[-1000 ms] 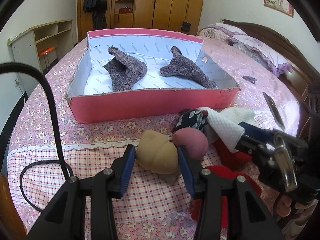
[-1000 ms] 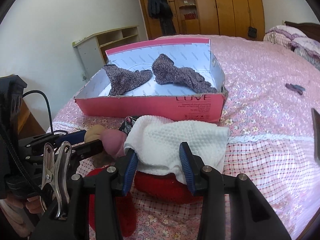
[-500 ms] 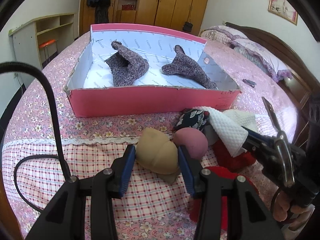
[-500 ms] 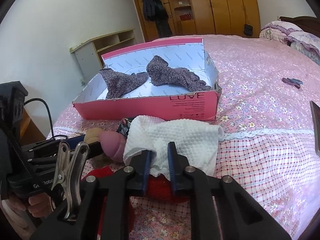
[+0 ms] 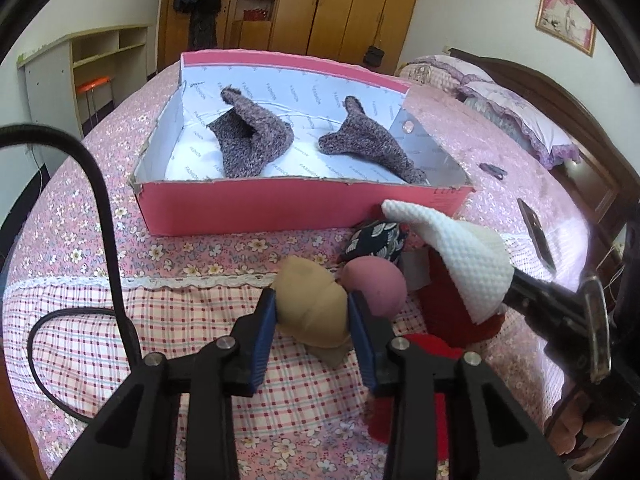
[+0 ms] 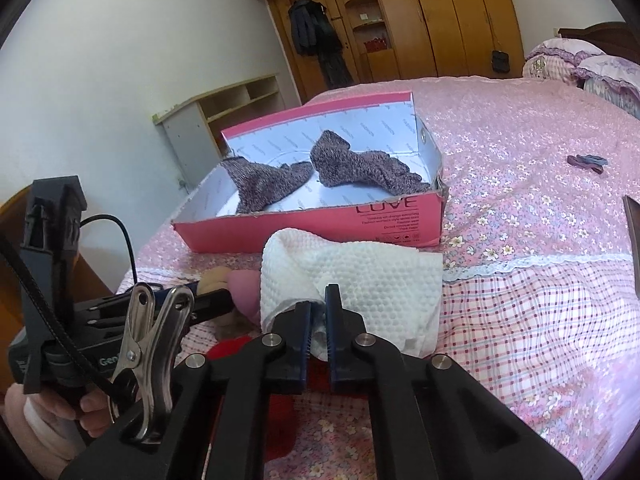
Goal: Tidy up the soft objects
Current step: 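Carry the beige sponge and white towel over the shoebox with both grippers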
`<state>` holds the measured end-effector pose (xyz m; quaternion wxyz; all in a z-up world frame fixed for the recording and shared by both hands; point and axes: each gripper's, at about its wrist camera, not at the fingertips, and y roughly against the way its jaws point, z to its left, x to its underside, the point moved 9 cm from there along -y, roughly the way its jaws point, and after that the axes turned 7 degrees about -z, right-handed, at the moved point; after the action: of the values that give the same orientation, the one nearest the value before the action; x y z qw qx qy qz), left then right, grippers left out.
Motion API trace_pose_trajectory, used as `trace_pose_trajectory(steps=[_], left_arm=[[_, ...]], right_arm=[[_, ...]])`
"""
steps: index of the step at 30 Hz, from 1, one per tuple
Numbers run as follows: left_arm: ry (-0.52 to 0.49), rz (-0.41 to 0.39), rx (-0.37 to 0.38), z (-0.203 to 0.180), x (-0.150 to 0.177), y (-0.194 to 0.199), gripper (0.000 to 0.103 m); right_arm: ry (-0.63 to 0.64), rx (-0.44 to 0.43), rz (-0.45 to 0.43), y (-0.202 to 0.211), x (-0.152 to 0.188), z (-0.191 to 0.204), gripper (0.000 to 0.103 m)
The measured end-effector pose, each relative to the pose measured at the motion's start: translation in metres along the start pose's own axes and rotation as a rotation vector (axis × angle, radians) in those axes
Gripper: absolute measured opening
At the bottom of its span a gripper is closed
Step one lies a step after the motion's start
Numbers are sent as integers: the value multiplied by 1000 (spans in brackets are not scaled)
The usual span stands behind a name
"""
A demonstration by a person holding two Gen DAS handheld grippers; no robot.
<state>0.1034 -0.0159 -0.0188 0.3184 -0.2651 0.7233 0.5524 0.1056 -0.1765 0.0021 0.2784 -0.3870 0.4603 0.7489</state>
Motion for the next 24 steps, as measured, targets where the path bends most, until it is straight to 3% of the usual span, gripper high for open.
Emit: trace_pose_trajectory(steps=[24], left_arm=[[-6, -103, 8, 3, -15, 64, 34]], right_arm=[[0, -29, -79, 34, -19, 22, 7]])
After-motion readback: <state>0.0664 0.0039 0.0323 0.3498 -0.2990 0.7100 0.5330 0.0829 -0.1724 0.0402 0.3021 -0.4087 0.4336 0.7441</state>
